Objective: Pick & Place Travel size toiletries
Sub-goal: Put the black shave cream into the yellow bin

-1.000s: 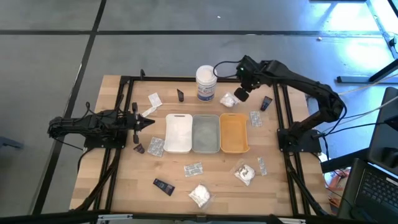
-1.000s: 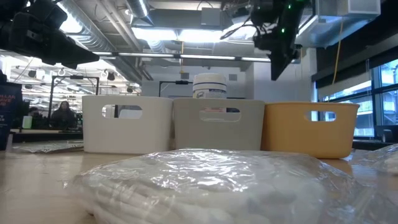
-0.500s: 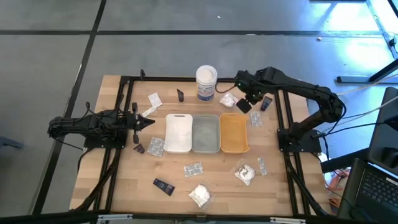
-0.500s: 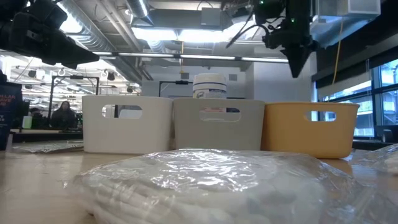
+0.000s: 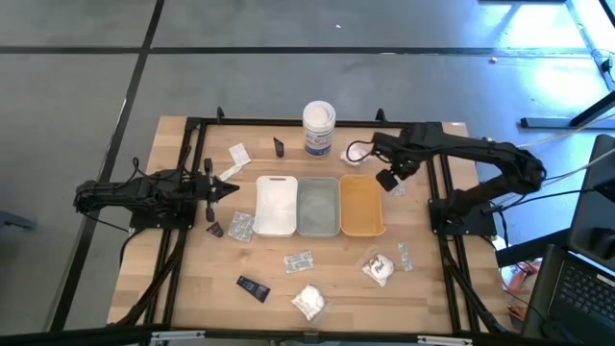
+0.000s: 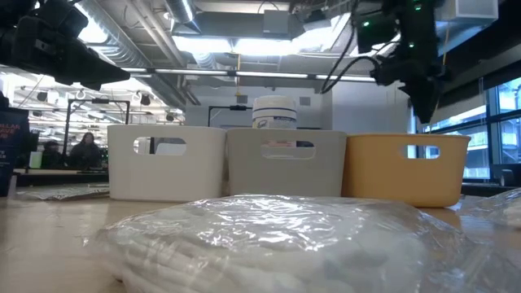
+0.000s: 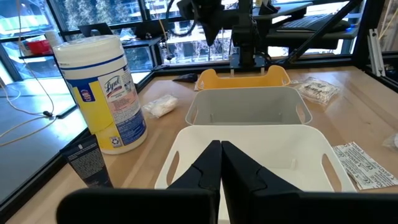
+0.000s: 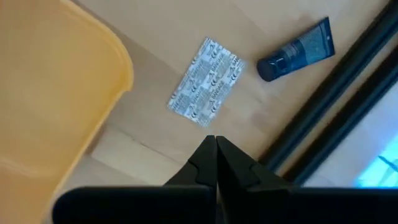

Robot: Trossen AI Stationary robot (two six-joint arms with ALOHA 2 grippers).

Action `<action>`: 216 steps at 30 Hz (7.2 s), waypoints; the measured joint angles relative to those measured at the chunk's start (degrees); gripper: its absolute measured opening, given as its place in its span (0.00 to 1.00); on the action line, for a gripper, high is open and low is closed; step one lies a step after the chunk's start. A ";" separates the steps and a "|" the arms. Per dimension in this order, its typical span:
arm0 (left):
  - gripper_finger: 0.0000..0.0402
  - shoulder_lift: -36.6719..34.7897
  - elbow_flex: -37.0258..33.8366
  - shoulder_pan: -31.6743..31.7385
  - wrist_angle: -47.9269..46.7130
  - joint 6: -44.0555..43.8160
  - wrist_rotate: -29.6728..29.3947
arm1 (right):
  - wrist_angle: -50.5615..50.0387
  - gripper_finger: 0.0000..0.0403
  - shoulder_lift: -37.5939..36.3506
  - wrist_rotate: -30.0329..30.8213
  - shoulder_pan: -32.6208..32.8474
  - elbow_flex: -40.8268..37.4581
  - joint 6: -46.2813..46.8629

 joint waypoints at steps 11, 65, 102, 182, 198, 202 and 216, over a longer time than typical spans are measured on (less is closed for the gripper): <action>0.01 0.02 0.00 -0.02 0.00 0.00 -0.02 | 17.61 0.07 -7.14 -3.93 -0.57 -12.53 6.18; 0.01 0.01 0.00 -0.01 0.00 0.00 0.14 | 22.92 0.58 6.49 0.11 -19.66 -16.79 33.11; 0.01 0.01 0.00 0.00 0.00 -0.02 0.07 | 42.48 0.41 6.32 1.20 -30.01 -28.08 27.05; 0.01 0.00 0.00 -0.01 0.00 0.00 0.17 | 59.63 0.34 -20.79 0.14 31.14 -28.30 39.81; 0.01 0.00 0.00 -0.01 0.00 -0.01 0.17 | 57.09 0.37 -8.77 8.59 33.27 -28.28 50.47; 0.01 0.00 0.00 0.00 0.00 0.00 0.15 | 56.89 0.38 -4.96 7.08 33.12 -28.28 52.12; 0.01 0.00 0.00 -0.01 0.00 -0.02 0.15 | 50.75 0.39 -2.57 4.35 29.49 -28.28 53.74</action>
